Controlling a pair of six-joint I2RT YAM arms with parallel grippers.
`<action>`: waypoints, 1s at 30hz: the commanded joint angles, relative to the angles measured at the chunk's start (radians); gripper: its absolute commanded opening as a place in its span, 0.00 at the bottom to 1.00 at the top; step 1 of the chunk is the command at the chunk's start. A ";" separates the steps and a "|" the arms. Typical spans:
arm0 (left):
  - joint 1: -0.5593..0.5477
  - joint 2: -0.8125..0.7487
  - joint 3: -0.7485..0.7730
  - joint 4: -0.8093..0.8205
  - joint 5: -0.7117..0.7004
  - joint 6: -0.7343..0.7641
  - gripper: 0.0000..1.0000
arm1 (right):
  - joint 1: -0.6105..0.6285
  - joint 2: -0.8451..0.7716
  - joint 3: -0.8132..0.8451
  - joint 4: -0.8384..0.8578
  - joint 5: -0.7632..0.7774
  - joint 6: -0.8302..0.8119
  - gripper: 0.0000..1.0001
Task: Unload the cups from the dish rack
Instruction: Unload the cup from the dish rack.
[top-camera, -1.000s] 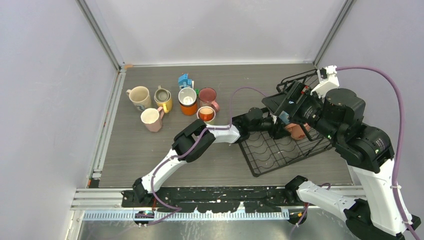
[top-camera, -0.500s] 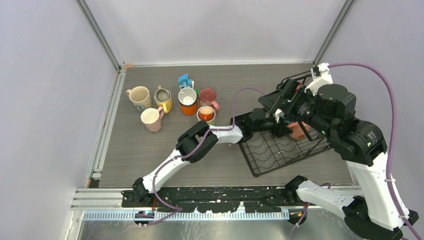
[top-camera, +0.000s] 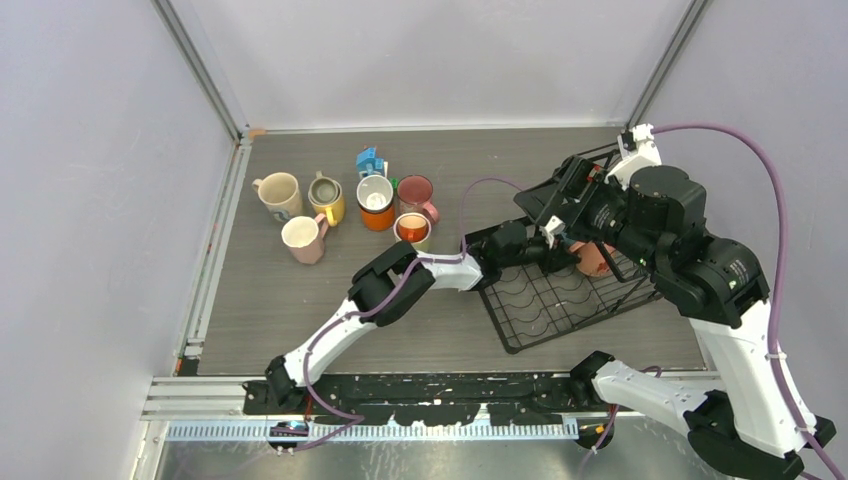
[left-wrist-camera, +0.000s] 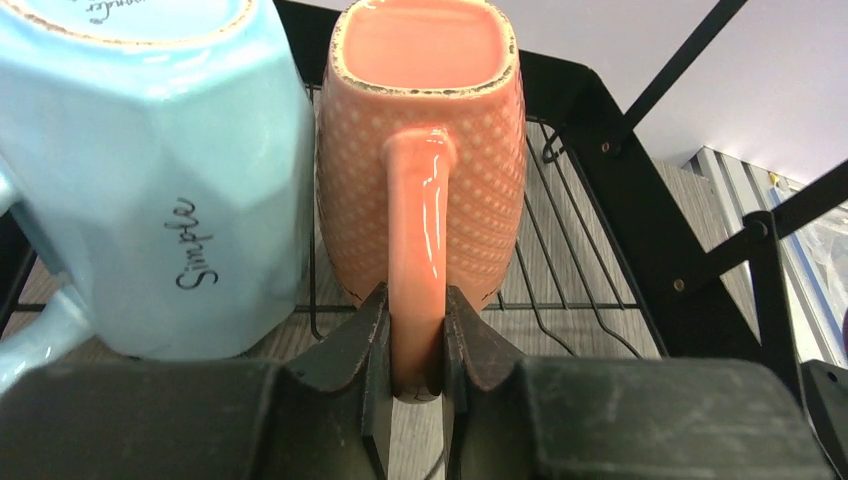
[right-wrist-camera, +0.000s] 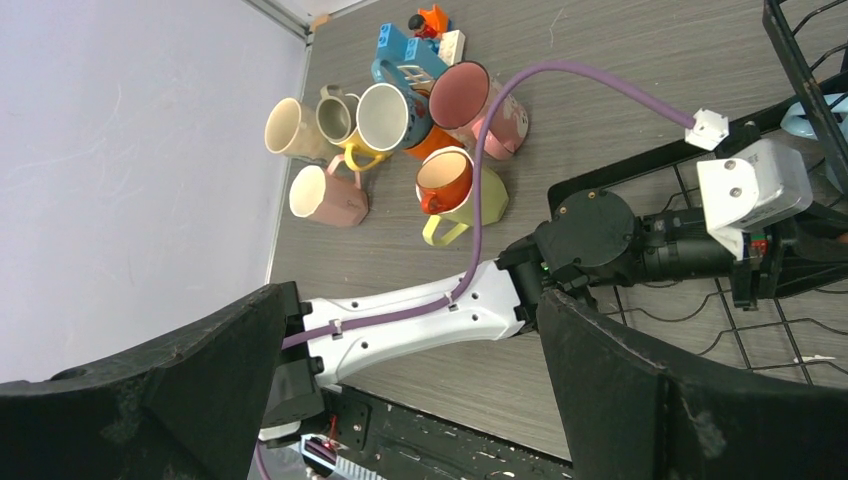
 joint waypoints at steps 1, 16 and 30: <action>-0.023 -0.115 -0.085 0.057 0.001 0.002 0.00 | 0.004 0.004 -0.002 0.042 0.012 -0.007 1.00; -0.029 -0.391 -0.414 0.117 -0.060 0.029 0.00 | 0.004 0.037 0.027 0.052 0.057 -0.018 1.00; -0.007 -0.638 -0.670 0.144 -0.243 -0.034 0.00 | 0.005 0.063 0.019 0.072 0.072 -0.009 1.00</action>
